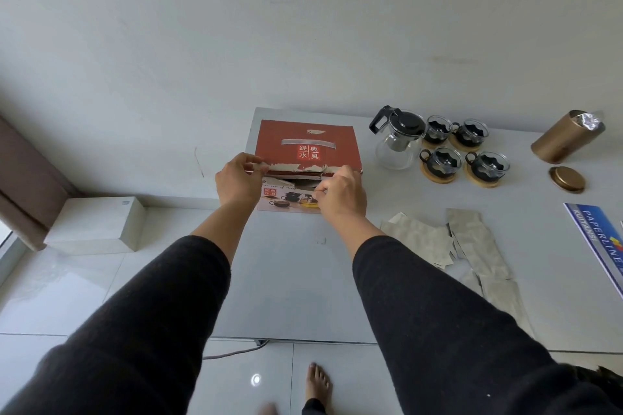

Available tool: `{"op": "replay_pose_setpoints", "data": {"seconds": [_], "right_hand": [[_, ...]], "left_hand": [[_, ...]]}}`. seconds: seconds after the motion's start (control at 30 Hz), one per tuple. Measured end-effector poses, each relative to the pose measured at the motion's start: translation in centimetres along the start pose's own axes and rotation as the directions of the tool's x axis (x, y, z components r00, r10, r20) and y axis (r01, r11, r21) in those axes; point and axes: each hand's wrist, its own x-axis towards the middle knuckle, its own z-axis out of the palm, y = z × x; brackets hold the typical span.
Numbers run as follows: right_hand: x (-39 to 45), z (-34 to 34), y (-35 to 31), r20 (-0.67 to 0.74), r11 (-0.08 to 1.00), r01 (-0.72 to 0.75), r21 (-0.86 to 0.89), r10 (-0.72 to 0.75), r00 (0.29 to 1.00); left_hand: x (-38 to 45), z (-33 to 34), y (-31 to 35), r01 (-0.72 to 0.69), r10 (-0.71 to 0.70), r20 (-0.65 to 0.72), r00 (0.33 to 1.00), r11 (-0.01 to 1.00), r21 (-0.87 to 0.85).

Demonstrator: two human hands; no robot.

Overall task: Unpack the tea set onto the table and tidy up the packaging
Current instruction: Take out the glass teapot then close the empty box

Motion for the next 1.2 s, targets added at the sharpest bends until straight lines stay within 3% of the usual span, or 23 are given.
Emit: {"op": "replay_pose_setpoints", "data": {"seconds": [0.2, 0.33, 0.47, 0.63, 0.87, 1.03, 1.2], "right_hand": [[0.1, -0.1, 0.1, -0.001, 0.999, 0.034, -0.019, -0.034, 0.999], [0.4, -0.3, 0.1, -0.004, 0.998, 0.056, -0.016, -0.056, 0.998], [1.0, -0.6, 0.2, 0.008, 0.999, 0.013, 0.048, -0.013, 1.000], [1.2, -0.5, 0.0, -0.043, 0.995, 0.021, 0.094, -0.017, 0.999], [1.1, 0.4, 0.7, -0.016, 0.984, 0.138, 0.114, -0.137, 0.990], [1.0, 0.2, 1.0, 0.018, 0.960, 0.280, -0.030, -0.279, 0.960], [1.3, -0.1, 0.8, -0.014, 0.960, 0.277, -0.049, -0.278, 0.961]], "left_hand": [[0.2, 0.5, -0.1, -0.009, 0.009, 0.001, 1.000, 1.000, 0.027], [0.1, 1.1, -0.1, -0.054, 0.057, -0.013, 0.998, 0.986, 0.159], [0.2, 1.0, -0.3, -0.209, 0.196, 0.075, 0.978, 0.945, 0.252], [0.2, 1.2, -0.4, -0.283, 0.265, 0.113, 0.958, 0.938, 0.200], [0.4, 1.2, 0.0, -0.245, 0.235, 0.089, 0.968, 0.963, 0.113], [0.2, 1.1, 0.1, -0.232, 0.227, 0.061, 0.972, 0.967, 0.106], [0.3, 1.0, 0.4, -0.217, 0.211, 0.063, 0.975, 0.972, 0.092]]}}
